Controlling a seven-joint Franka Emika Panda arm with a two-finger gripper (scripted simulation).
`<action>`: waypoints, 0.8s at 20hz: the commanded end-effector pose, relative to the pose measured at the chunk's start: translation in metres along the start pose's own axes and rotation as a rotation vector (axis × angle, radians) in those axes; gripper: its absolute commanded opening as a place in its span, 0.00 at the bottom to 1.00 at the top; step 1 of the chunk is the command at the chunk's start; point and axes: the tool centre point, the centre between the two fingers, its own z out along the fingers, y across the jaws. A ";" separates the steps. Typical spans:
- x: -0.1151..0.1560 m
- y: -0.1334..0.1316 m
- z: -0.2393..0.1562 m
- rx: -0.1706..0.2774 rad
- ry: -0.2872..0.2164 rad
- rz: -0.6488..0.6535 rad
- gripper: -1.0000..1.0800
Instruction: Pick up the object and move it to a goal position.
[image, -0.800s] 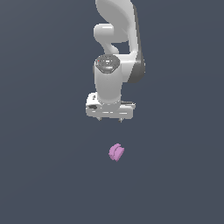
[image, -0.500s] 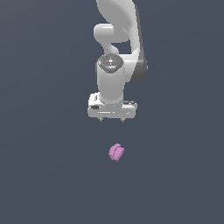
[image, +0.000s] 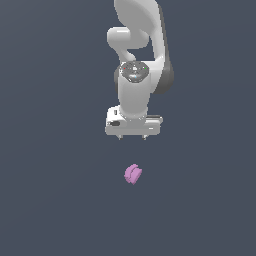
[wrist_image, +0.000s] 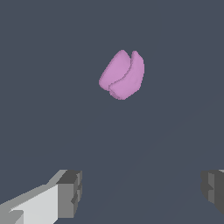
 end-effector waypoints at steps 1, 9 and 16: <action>0.002 0.000 0.001 0.000 0.000 0.012 0.96; 0.022 0.001 0.010 0.003 0.001 0.115 0.96; 0.051 0.002 0.026 0.005 0.004 0.279 0.96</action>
